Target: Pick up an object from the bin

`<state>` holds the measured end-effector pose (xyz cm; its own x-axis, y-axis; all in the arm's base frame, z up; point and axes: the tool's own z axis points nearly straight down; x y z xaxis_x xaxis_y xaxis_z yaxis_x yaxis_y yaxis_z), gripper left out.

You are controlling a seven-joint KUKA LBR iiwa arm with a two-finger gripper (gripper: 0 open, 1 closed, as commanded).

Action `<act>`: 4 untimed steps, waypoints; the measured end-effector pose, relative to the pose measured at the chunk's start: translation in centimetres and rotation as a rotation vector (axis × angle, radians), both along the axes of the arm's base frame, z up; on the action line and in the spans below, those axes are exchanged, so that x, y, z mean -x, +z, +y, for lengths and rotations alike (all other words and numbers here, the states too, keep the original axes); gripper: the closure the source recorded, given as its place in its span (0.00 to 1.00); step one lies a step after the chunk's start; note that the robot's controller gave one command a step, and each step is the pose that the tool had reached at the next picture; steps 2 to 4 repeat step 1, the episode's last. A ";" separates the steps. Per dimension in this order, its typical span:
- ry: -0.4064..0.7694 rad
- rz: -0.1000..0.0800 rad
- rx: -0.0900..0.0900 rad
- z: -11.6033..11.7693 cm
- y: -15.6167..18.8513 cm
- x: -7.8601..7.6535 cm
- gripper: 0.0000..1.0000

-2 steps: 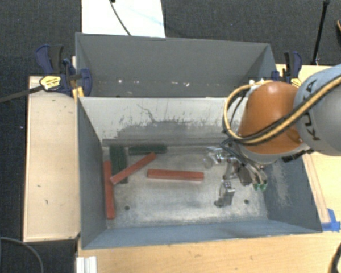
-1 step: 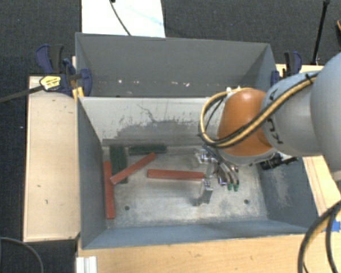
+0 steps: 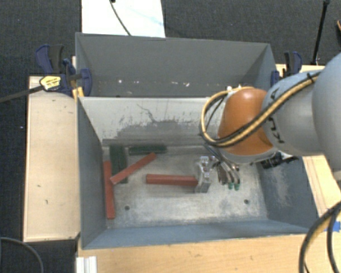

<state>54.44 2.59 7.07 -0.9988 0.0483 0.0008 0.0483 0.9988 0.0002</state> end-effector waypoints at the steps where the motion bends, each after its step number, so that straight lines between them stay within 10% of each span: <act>1: 0.111 -0.010 0.000 1.9 16.1 2.7 1.00; 4: 0.111 -0.010 0.000 1.9 16.1 2.7 1.00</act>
Offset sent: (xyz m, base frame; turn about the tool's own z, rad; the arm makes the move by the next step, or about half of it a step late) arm -0.0294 0.0188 0.1565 -0.1121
